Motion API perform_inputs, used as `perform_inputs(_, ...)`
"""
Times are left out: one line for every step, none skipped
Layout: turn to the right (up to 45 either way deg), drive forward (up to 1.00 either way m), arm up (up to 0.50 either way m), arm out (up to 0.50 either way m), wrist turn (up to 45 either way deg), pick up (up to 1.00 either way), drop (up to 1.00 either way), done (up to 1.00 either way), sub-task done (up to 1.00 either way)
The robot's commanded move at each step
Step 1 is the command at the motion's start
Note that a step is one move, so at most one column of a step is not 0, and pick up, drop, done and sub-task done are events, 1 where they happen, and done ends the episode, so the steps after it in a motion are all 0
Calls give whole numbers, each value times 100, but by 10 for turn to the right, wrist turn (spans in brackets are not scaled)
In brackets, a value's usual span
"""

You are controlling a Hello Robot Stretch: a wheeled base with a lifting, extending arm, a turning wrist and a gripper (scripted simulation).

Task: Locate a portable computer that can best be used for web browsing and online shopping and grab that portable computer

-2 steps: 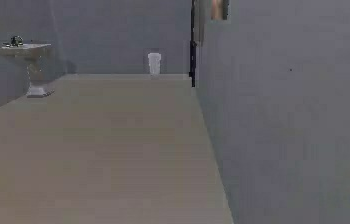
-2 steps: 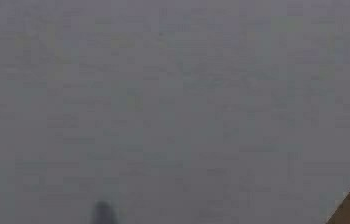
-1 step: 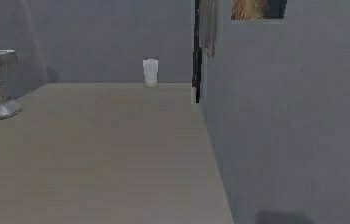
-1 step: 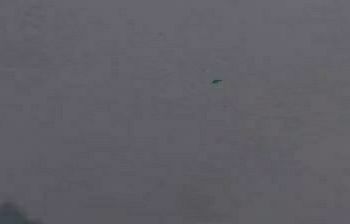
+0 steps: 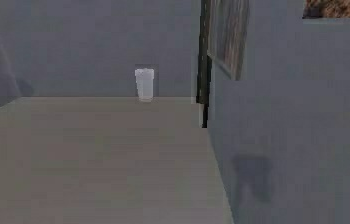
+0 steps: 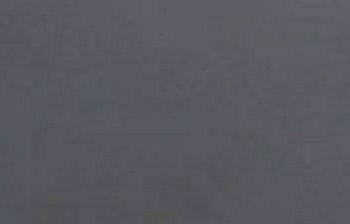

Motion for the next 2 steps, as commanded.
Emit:
perform_inputs(0,100,0,0,0,0,0,0,0)
perform_inputs(0,100,0,0,0,0,0,0,0)
